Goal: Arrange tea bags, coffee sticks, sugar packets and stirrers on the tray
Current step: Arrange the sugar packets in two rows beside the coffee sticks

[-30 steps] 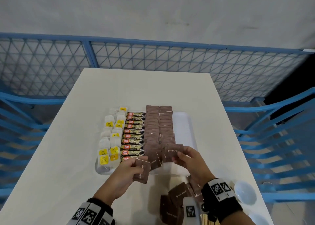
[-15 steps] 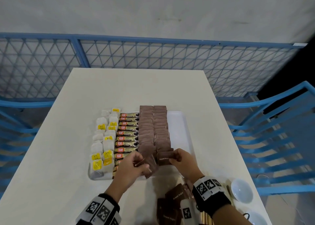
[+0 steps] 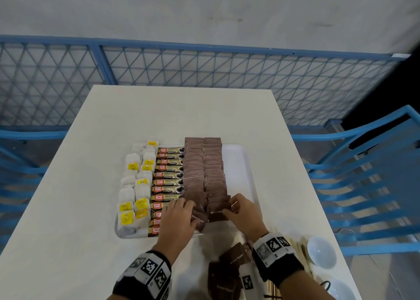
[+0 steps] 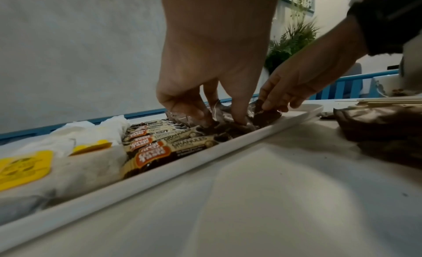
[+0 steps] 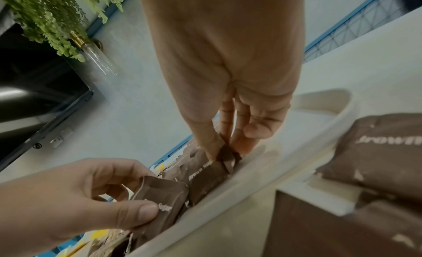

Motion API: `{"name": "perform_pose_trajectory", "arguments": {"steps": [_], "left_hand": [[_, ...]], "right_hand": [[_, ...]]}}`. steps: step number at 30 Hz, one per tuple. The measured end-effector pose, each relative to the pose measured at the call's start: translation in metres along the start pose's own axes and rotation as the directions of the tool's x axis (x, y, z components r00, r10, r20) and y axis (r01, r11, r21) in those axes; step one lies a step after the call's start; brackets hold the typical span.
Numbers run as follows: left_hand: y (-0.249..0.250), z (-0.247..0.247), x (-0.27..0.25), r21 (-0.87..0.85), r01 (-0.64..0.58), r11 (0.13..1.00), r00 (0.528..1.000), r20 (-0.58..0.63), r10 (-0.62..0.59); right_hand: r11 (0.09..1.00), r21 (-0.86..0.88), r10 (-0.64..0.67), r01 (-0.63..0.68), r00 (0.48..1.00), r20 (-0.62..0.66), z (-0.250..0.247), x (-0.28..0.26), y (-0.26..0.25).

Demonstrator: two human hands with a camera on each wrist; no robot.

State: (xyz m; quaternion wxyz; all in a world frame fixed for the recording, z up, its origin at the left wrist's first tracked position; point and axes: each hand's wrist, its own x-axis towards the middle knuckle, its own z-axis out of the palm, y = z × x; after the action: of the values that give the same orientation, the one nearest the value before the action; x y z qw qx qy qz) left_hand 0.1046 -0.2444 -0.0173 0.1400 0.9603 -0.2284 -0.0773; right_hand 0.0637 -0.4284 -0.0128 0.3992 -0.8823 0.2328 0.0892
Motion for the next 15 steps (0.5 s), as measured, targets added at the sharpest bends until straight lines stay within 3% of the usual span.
{"name": "perform_pose_trajectory", "arguments": {"steps": [3,9,15], "left_hand": [[-0.001,0.003,-0.003,0.041,0.011,0.999,1.0,-0.027,-0.01],[0.0,0.003,-0.008,-0.115,0.109,0.987,0.993,-0.035,-0.114],[0.002,0.002,-0.013,0.037,0.05,0.998,0.998,-0.025,-0.049]], "right_hand": [[0.999,0.048,-0.021,0.024,0.998,-0.062,-0.008,-0.005,-0.002],[0.99,0.08,-0.102,0.116,0.981,-0.166,-0.031,-0.025,-0.005],[0.994,0.032,-0.096,0.102,0.983,-0.159,-0.043,-0.046,0.006]]}}
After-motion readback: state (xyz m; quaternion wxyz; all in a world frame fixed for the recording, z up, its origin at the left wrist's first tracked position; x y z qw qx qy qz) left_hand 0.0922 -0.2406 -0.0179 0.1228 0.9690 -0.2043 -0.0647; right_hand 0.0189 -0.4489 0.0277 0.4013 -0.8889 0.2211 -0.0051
